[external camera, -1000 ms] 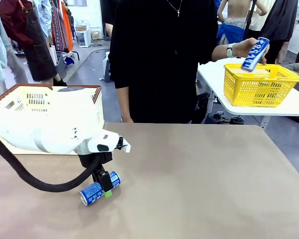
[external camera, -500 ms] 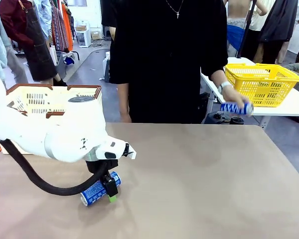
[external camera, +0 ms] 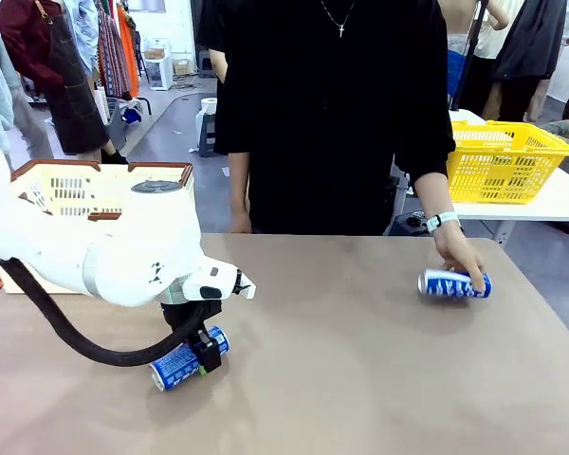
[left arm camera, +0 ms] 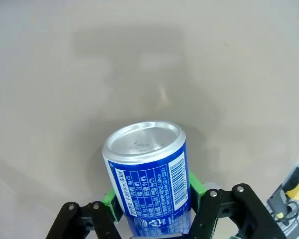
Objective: Place the drinks into the Shopping basket.
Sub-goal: Pick up one drink and place it into the Shopping basket.
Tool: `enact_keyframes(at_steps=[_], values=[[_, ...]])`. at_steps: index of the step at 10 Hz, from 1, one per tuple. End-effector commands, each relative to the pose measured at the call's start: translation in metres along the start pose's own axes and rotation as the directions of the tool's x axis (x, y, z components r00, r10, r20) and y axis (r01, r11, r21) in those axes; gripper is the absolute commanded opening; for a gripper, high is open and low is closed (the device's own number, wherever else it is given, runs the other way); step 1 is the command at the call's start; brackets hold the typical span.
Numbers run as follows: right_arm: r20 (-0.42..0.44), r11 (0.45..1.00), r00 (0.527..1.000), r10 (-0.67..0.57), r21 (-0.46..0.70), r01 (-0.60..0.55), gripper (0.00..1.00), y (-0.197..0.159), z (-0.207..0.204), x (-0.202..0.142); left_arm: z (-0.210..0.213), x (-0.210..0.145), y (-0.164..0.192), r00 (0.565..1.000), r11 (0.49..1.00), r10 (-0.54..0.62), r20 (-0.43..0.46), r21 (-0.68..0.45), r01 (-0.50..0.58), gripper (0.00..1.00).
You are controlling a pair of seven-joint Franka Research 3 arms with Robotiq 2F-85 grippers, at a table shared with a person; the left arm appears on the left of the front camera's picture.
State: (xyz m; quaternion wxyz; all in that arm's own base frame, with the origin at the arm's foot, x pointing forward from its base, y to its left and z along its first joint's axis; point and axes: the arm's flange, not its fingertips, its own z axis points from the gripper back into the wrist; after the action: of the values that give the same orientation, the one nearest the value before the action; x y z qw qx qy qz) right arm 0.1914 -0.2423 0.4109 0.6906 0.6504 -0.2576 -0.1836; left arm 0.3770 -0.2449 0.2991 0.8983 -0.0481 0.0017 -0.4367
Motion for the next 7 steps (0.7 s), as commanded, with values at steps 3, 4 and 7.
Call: enact_keyframes(at_steps=[3,4,7], values=[[0.013,0.999,1.0,0.026,0.023,-0.026,1.0,0.004,-0.001,0.003,0.059,-0.018,-0.011,0.991,0.991,0.133,0.028,0.025,-0.134,0.0],[0.013,0.999,1.0,0.026,0.023,-0.026,1.0,0.004,-0.001,0.003,0.093,-0.033,-0.017,0.985,0.986,0.168,0.043,0.007,-0.169,0.0],[0.013,0.999,1.0,0.026,0.023,-0.026,1.0,0.004,-0.001,0.003,0.202,-0.08,-0.012,0.96,0.965,0.26,0.103,0.002,-0.261,0.0]])
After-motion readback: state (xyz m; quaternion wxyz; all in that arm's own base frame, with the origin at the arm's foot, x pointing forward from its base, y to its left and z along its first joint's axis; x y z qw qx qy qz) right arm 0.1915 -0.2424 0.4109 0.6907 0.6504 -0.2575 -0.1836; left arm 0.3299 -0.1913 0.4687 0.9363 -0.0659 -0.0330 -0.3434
